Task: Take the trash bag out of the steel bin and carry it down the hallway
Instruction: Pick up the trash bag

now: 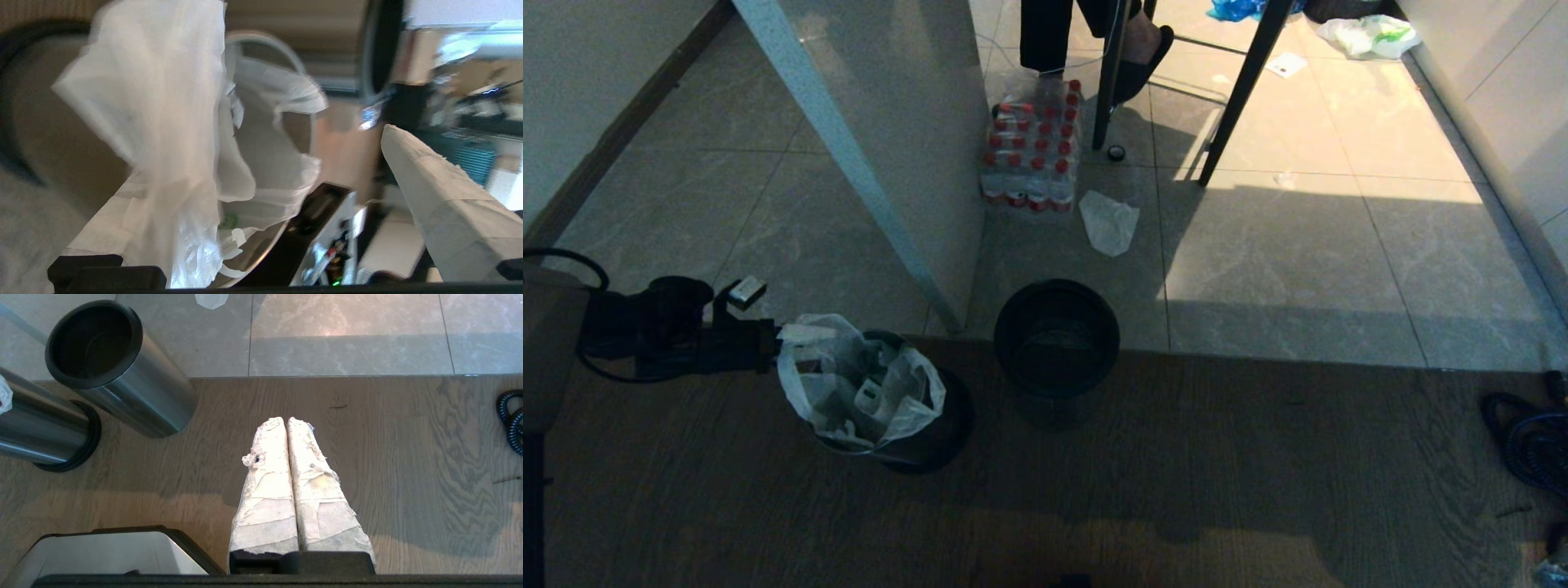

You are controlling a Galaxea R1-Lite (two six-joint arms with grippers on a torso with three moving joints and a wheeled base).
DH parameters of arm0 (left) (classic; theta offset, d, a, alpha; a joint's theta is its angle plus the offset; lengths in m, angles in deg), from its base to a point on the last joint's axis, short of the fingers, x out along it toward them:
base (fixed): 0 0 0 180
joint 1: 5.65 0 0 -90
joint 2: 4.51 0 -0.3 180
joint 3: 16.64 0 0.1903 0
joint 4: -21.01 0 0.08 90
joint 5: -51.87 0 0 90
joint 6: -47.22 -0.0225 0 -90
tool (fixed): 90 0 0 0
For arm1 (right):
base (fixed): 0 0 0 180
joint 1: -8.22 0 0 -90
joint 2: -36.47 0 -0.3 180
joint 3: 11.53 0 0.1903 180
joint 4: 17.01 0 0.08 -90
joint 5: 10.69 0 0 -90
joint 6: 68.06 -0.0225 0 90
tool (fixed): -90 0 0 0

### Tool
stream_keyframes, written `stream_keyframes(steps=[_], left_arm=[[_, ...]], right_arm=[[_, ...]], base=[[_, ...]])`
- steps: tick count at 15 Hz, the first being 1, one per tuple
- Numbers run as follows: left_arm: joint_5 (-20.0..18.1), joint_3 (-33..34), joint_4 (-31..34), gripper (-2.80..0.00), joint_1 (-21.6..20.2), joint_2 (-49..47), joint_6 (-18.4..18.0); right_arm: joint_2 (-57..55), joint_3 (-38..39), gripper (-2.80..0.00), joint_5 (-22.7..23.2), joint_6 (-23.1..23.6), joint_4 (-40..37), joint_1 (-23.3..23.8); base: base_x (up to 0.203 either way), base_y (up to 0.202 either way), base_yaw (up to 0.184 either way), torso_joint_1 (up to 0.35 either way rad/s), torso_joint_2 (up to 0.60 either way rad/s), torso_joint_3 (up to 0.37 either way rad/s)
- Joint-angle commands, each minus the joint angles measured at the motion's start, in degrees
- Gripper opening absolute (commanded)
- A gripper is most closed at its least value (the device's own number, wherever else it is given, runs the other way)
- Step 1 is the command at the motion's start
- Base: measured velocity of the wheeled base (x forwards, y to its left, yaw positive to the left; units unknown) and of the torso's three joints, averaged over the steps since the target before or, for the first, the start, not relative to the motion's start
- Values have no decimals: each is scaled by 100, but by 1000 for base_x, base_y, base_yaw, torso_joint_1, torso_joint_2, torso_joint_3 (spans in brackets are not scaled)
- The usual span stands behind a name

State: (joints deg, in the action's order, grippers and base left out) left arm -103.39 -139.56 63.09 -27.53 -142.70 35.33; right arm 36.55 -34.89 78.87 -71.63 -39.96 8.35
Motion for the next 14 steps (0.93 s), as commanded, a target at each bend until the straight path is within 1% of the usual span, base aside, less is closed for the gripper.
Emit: stream_keyframes(steps=[1, 3, 4, 6, 9, 11, 13, 14], left_arm=[[285, 147, 8, 0, 124, 175, -64], [785, 361, 10, 0, 298, 319, -280], [945, 415, 10, 0, 348, 397, -349], [1069, 407, 24, 0, 545, 524, -381], [1114, 405, 79, 0, 860, 663, -374], [1422, 456, 214, 0, 1107, 699, -392], [1511, 493, 269, 0, 1280, 691, -393], [1615, 523, 287, 0, 1384, 686, -393]], right_arm=[[1, 0, -280, 0, -3, 2, 4], [1, 0, -280, 0, -3, 2, 4], [1, 0, -280, 0, -3, 2, -3], [1, 0, -280, 0, -3, 2, 4], [1, 0, -280, 0, -3, 2, 4], [1, 0, -280, 0, -3, 2, -3], [1, 0, -280, 0, -3, 2, 4], [1, 0, -280, 0, -3, 2, -2]], base=[[0, 0, 0, 0, 0, 0], [0, 0, 0, 0, 0, 0], [0, 0, 0, 0, 0, 0], [0, 0, 0, 0, 0, 0], [0, 0, 0, 0, 0, 0], [0, 0, 0, 0, 0, 0], [0, 0, 0, 0, 0, 0], [0, 0, 0, 0, 0, 0]])
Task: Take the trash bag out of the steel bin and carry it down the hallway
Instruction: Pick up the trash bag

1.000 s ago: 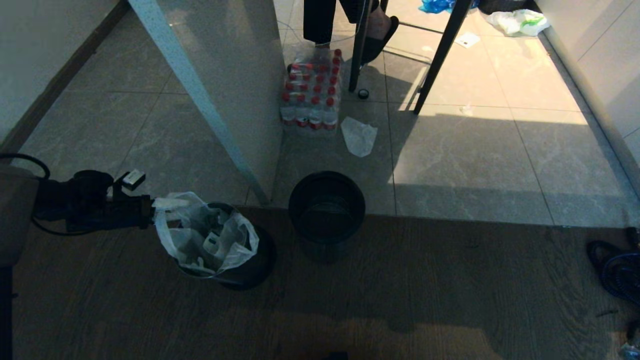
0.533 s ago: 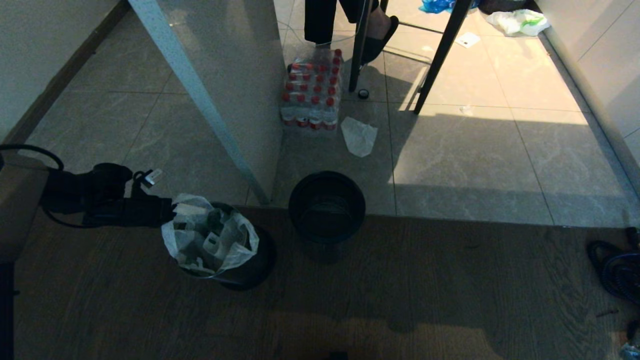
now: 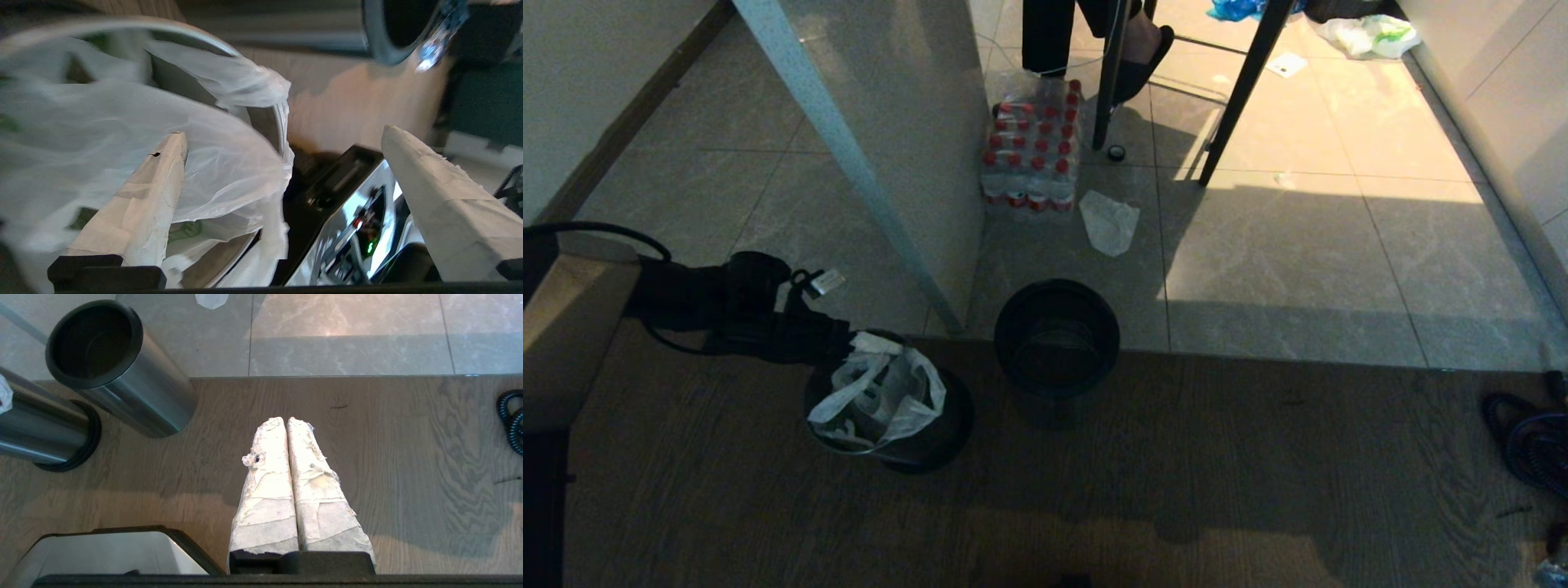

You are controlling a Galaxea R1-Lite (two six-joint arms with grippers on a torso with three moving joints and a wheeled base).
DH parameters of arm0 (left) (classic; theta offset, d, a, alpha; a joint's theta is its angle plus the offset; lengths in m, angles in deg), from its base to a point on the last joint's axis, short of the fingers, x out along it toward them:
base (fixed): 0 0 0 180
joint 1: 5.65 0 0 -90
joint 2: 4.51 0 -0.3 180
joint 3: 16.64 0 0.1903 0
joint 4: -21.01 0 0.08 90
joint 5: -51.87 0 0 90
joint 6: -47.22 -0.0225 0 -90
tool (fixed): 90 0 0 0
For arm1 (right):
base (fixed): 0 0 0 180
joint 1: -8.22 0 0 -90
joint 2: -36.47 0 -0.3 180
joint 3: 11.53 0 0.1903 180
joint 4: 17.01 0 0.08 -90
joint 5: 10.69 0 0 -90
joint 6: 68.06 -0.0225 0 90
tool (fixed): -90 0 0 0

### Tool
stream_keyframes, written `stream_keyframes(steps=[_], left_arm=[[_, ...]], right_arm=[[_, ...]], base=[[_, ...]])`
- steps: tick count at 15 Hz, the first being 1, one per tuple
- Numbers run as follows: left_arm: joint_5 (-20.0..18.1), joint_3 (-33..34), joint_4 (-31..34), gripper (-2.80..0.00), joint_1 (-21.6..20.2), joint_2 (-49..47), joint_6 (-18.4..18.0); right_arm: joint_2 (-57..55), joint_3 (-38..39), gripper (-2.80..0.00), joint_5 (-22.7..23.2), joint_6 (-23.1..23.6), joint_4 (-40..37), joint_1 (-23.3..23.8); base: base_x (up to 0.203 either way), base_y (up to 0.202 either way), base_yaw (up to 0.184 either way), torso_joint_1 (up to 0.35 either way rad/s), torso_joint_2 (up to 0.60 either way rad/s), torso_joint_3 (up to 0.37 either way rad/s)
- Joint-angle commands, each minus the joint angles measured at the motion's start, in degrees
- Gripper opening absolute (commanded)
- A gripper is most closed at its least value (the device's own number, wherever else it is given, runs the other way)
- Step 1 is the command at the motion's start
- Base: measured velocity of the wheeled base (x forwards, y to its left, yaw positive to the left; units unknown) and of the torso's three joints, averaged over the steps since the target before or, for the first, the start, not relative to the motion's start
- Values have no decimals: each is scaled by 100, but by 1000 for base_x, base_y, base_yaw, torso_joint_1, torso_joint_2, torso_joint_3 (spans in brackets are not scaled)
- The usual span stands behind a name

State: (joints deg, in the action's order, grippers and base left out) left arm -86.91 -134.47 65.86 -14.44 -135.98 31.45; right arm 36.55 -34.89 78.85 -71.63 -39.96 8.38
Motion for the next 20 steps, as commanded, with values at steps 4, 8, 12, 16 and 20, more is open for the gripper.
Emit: stream_keyframes(steps=[4, 8, 12, 16, 20], left_arm=[[833, 33, -11, 0, 460, -29, -129], [1232, -72, -47, 0, 546, -116, -121], [1300, -103, -61, 0, 548, -157, -102], [1512, -140, -53, 0, 604, -124, -111], [2147, -164, -21, 0, 899, -133, -152]], right_arm=[[1, 0, -280, 2, -3, 2, 2], [1, 0, -280, 2, -3, 2, 2], [1, 0, -280, 2, -3, 2, 2], [1, 0, -280, 2, -3, 2, 2], [1, 0, -280, 2, -3, 2, 2]], base=[[0, 0, 0, 0, 0, 0], [0, 0, 0, 0, 0, 0], [0, 0, 0, 0, 0, 0], [0, 0, 0, 0, 0, 0], [0, 0, 0, 0, 0, 0]])
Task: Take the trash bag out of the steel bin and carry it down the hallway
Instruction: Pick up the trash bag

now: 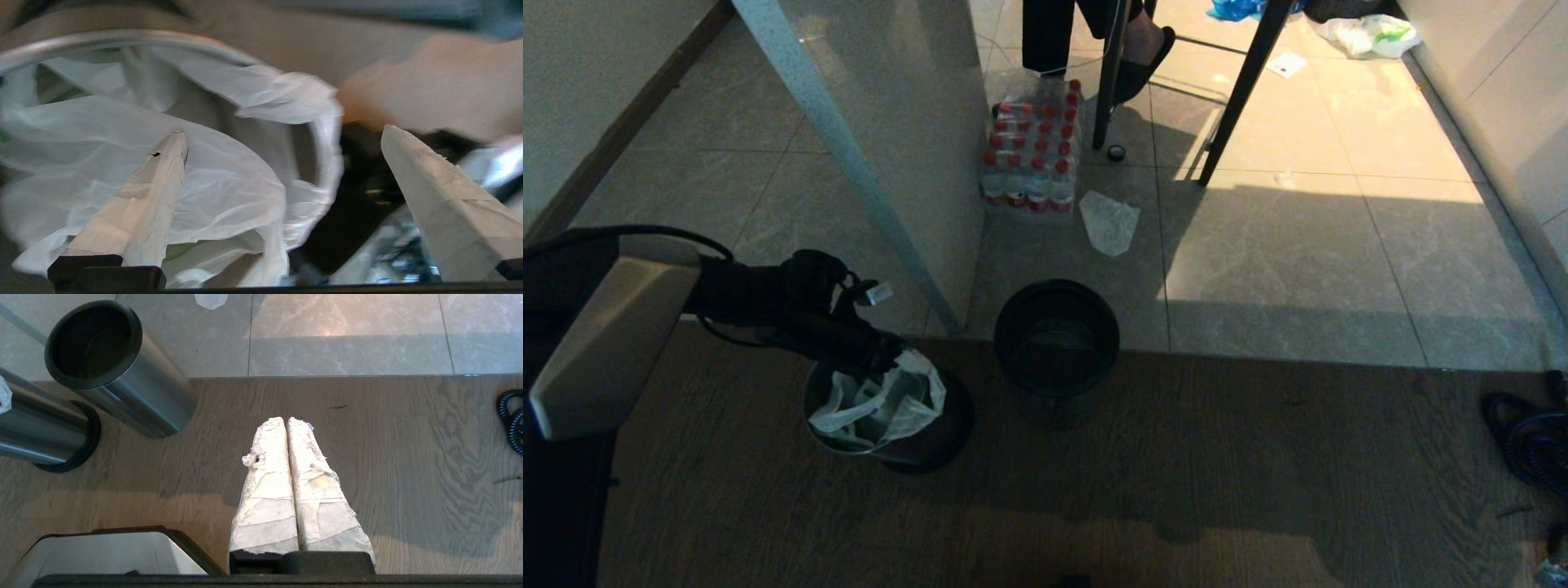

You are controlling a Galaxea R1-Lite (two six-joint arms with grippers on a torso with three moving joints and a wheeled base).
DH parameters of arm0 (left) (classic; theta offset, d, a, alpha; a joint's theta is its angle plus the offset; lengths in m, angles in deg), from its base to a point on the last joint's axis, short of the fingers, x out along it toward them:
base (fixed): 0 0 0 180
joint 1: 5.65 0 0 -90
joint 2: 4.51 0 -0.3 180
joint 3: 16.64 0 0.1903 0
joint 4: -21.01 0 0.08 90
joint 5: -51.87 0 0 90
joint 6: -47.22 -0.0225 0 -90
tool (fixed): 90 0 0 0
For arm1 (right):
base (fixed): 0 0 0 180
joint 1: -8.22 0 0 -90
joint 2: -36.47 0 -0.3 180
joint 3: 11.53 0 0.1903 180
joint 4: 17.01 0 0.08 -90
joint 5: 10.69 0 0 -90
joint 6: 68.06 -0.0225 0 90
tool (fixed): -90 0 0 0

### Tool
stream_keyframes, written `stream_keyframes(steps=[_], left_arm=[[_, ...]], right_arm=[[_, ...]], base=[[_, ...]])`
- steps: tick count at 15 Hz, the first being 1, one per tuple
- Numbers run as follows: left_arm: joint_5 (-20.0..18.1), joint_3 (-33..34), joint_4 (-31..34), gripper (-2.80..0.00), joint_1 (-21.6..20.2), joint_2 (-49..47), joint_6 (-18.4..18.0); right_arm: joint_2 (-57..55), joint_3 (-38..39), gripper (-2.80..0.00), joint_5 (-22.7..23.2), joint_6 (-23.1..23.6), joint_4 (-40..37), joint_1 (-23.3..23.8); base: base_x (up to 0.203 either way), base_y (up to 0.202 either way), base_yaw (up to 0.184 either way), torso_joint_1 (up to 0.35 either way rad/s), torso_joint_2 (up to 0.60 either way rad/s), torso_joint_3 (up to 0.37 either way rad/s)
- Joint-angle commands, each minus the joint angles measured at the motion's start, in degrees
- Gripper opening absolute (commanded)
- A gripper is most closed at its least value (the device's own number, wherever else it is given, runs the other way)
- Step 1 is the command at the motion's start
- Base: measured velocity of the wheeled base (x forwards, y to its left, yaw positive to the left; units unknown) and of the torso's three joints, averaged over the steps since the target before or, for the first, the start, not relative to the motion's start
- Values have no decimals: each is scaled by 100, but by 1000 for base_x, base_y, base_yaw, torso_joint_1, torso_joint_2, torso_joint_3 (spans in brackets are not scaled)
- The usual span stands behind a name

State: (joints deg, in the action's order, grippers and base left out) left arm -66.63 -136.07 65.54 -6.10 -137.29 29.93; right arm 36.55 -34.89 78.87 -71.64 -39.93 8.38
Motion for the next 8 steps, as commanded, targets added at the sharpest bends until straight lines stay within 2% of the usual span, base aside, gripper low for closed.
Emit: stream_keyframes(steps=[1, 4, 8], left_arm=[[528, -18, 5, 0, 197, -12, -90], [1166, -149, 5, 0, 490, -69, -207], [1508, -311, 72, 0, 744, -73, -261]], right_arm=[[1, 0, -280, 0, -2, 0, 2], [1, 0, -280, 0, -2, 0, 2], [1, 0, -280, 0, -2, 0, 2]], base=[[0, 0, 0, 0, 0, 0], [0, 0, 0, 0, 0, 0], [0, 0, 0, 0, 0, 0]])
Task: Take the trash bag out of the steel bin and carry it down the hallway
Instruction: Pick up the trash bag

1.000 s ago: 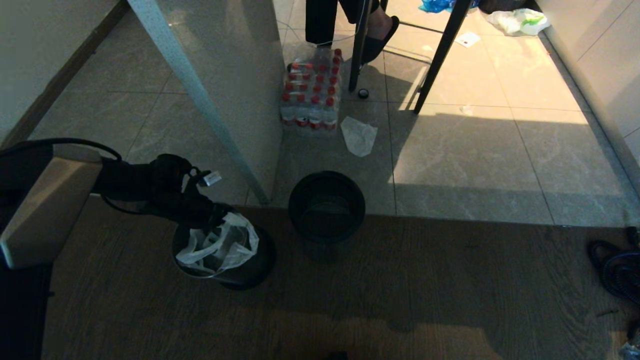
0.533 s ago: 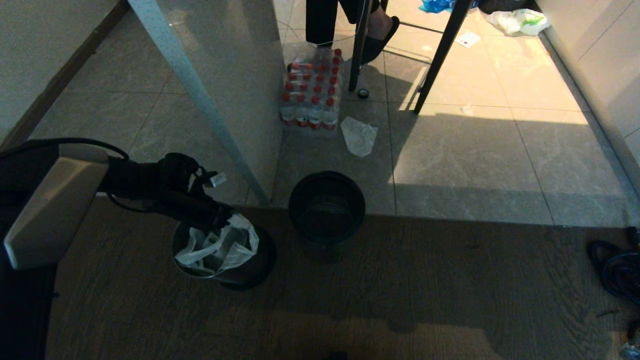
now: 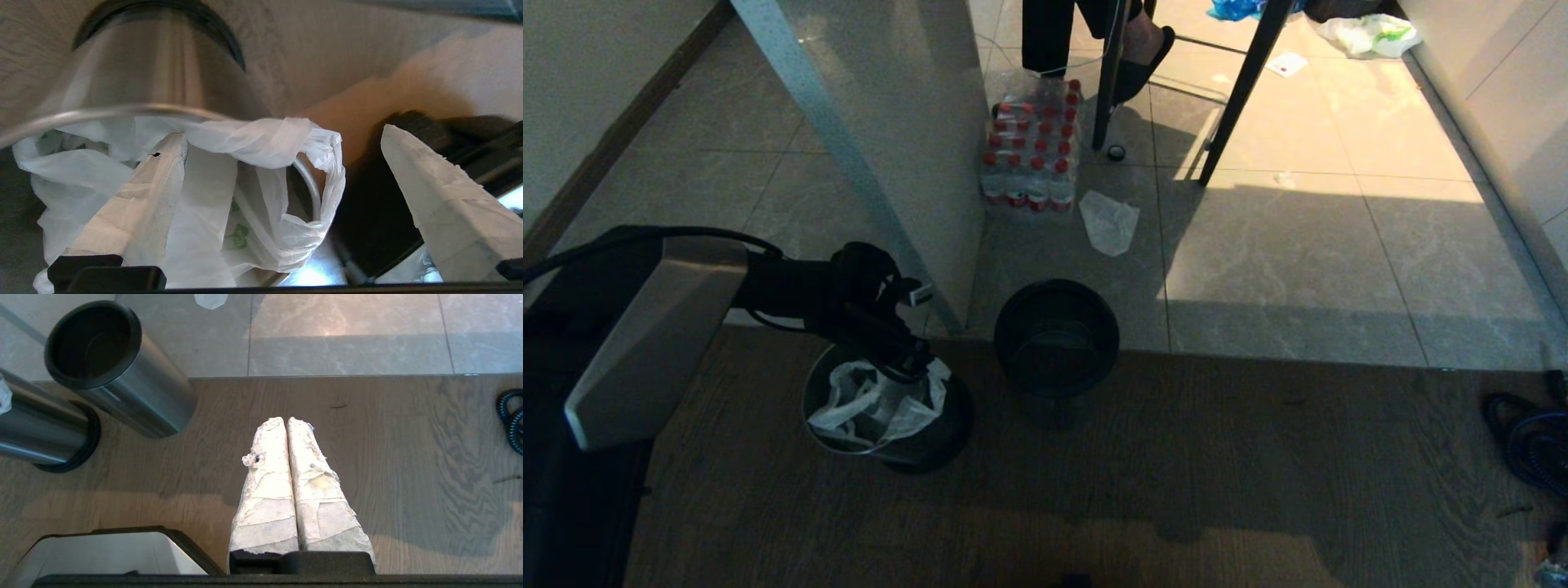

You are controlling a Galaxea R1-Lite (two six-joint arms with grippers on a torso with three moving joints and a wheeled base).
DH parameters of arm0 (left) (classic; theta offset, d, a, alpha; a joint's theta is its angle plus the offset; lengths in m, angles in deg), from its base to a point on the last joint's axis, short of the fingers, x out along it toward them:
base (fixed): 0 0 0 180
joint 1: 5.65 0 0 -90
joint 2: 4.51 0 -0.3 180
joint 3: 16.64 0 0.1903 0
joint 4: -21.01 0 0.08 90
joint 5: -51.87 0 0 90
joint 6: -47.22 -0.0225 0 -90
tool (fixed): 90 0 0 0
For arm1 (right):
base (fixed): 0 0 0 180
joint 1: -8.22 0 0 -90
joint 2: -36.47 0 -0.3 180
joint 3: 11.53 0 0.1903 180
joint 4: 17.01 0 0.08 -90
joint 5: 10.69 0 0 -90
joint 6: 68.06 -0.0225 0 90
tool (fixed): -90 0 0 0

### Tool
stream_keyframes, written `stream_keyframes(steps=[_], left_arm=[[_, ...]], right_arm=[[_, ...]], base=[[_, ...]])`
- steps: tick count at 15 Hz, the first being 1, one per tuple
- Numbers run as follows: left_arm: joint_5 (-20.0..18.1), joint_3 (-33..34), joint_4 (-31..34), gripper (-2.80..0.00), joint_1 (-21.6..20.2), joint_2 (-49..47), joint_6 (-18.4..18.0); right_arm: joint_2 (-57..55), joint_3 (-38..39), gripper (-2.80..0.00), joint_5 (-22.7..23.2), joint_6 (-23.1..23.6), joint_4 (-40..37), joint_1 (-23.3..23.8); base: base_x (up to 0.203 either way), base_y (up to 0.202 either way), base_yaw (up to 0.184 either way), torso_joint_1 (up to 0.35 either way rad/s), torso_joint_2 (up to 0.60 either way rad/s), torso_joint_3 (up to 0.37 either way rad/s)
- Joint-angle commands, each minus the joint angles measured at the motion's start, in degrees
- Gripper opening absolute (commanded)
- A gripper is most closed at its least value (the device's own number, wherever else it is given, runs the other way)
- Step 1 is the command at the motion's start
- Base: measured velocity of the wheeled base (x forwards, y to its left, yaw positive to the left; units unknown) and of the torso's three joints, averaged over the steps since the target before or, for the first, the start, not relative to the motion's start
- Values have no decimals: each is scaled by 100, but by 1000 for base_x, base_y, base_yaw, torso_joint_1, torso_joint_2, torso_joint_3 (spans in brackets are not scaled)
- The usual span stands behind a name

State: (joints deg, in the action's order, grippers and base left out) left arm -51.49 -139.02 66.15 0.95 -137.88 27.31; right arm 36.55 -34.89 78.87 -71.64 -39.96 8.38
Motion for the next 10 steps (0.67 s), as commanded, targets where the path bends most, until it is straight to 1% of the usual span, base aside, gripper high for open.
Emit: stream_keyframes(steps=[1, 3, 5, 7, 8, 10], left_arm=[[241, 9, 11, 0, 82, -20, -99], [832, 81, -5, 0, 227, -46, -362], [1251, 96, 4, 0, 401, -46, -465], [1793, 139, -71, 0, 572, -8, -525], [1943, 100, -248, 0, 660, 1, -442], [1948, 139, -651, 0, 780, 229, -289]], right_arm=[[1, 0, -280, 0, -2, 2, -4], [1, 0, -280, 0, -2, 2, -6], [1, 0, -280, 0, -2, 2, -7], [1, 0, -280, 0, -2, 2, 2], [1, 0, -280, 0, -2, 2, 2], [1, 0, -280, 0, -2, 2, 2]], base=[[0, 0, 0, 0, 0, 0], [0, 0, 0, 0, 0, 0], [0, 0, 0, 0, 0, 0], [0, 0, 0, 0, 0, 0], [0, 0, 0, 0, 0, 0], [0, 0, 0, 0, 0, 0]])
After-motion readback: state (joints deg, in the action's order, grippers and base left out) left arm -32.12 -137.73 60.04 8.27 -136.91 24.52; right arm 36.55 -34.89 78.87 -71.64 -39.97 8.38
